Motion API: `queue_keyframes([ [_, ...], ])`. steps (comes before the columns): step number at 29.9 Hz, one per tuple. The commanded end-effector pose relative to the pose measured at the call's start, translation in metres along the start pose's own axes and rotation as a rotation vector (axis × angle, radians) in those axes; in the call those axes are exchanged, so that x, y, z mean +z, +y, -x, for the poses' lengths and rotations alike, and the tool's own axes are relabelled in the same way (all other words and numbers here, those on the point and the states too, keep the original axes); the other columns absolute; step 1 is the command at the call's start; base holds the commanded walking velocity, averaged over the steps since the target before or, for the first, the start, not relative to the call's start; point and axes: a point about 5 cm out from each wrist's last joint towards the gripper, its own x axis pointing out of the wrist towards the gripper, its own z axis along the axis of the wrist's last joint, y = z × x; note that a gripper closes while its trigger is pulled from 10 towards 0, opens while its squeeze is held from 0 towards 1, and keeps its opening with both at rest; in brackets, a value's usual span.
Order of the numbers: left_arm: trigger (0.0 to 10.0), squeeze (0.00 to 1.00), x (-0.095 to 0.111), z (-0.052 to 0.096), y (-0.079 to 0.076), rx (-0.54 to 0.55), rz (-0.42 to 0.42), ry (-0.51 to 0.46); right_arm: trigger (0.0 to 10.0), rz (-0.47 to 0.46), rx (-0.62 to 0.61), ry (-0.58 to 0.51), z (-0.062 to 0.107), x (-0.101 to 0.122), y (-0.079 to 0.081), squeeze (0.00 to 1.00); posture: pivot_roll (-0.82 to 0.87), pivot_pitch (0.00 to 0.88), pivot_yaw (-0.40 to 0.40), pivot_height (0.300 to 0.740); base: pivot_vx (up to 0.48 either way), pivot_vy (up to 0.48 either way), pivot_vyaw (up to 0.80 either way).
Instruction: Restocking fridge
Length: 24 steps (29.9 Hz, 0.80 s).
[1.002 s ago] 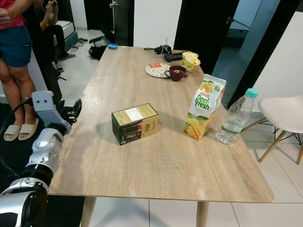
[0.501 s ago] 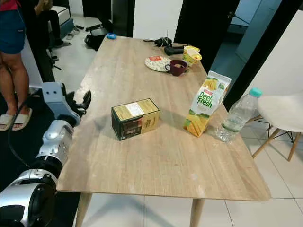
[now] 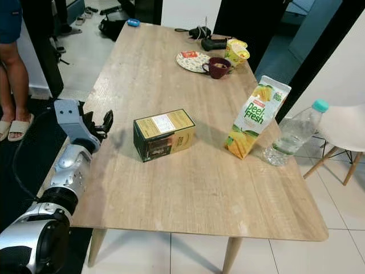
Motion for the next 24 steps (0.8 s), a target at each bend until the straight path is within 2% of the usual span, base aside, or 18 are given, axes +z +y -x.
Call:
queue_keyframes([
  [1,10.0,0.00,-0.007,-0.002,-0.014,-0.029,0.014,0.027,10.0,0.010,0.003,0.036,0.003,-0.015,-0.002,0.00,-0.11,0.196,-0.177,0.740,0.000,0.000,0.00],
  [14,10.0,0.00,-0.002,-0.006,-0.015,-0.043,0.021,0.024,10.0,0.013,0.009,0.057,0.007,-0.029,-0.003,0.00,-0.11,0.217,-0.184,0.740,0.000,0.000,0.00],
  [16,10.0,0.00,0.001,-0.009,-0.022,-0.076,0.023,0.016,10.0,0.014,0.010,0.056,0.007,-0.029,-0.003,0.00,-0.11,0.216,-0.185,0.740,0.000,0.000,0.00],
  [17,10.0,0.00,0.003,-0.012,-0.033,-0.121,0.028,0.007,10.0,0.014,0.010,0.053,0.007,-0.028,-0.004,0.00,-0.11,0.216,-0.182,0.740,0.000,0.000,0.00],
  [24,10.0,0.00,0.008,-0.016,-0.043,-0.186,0.043,-0.007,10.0,0.004,0.000,0.049,0.007,-0.028,-0.008,0.00,-0.12,0.215,-0.181,0.740,0.000,0.000,0.00],
])
